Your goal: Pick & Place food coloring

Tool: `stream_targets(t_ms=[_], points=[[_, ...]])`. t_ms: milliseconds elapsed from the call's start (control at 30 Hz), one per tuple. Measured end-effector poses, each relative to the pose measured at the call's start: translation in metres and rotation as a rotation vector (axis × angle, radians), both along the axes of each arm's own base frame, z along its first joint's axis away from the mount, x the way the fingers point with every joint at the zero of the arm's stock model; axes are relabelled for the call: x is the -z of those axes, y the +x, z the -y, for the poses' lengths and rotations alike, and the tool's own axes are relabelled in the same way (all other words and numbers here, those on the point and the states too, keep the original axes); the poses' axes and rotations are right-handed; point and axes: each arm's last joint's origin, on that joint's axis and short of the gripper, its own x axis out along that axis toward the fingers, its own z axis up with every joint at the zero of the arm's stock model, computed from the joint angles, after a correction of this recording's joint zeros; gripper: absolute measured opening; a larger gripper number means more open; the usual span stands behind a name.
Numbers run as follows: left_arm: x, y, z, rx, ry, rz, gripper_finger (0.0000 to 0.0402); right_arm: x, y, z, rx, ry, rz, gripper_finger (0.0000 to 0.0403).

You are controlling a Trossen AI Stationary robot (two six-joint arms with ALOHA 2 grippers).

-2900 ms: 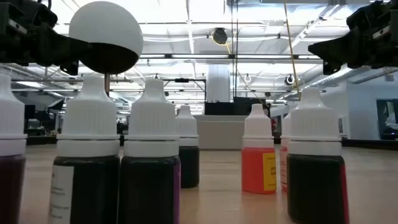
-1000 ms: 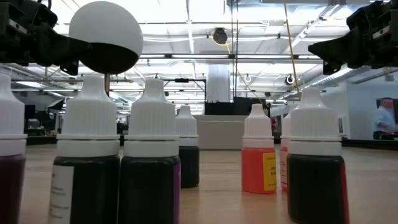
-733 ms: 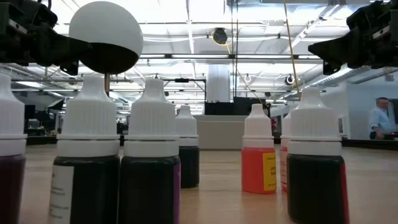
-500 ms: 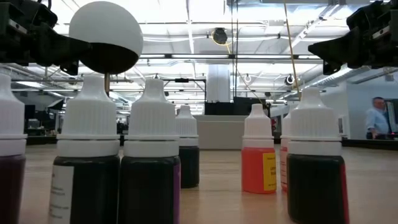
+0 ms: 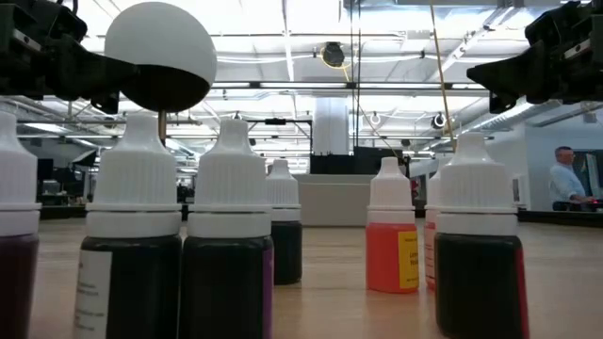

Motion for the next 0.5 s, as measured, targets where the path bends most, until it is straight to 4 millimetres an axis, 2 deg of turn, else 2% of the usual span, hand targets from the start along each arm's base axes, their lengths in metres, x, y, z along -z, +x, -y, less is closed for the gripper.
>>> stream_targets(t_ms=[500], points=[[-0.0037, -0.0003, 0.0, 0.003, -0.031, 0.037, 0.0037, -0.0003, 0.0, -0.0001, -0.015, 0.123, 0.006, 0.0]])
